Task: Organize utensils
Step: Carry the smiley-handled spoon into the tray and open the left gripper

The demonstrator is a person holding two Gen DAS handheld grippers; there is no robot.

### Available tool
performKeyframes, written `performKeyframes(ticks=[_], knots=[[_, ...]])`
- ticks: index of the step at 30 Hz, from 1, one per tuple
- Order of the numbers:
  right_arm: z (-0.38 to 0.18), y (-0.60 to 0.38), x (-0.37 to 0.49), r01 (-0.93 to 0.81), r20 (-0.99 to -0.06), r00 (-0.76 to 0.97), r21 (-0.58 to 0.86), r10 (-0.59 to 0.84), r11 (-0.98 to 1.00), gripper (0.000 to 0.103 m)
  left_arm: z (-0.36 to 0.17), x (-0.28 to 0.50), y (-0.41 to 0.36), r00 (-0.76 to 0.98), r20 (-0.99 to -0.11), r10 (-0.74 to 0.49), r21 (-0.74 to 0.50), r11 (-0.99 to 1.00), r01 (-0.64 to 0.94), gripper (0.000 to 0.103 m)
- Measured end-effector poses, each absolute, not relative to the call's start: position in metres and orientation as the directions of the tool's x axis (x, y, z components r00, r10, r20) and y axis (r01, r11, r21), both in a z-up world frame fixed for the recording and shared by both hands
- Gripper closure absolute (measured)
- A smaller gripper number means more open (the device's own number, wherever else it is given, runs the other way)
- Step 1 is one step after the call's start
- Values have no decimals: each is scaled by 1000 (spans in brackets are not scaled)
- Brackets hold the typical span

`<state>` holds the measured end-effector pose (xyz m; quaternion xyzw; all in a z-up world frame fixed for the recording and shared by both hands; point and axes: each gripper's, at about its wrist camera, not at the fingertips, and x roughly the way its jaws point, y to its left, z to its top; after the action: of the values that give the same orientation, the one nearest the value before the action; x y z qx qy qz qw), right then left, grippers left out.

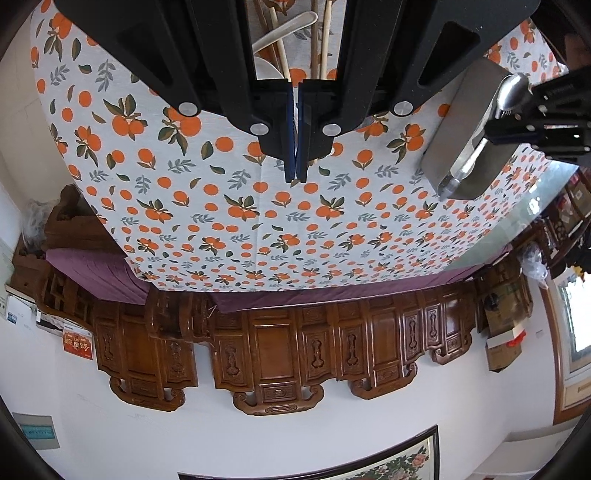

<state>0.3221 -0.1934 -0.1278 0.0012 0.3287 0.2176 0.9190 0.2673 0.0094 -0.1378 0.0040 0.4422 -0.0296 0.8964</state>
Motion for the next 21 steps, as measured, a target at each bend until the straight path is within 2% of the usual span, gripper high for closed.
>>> performKeyframes(ticks=[10,21], knots=[[-128,-190,322,-407,-603,685,149,409,901,101,-155,266,67,590,-807,9,-33,998,-60,98],[-126,-183,318,-421,-597,686,142,417,896,101,-192,267,87,539,-841,48,-16,993,-114,98]])
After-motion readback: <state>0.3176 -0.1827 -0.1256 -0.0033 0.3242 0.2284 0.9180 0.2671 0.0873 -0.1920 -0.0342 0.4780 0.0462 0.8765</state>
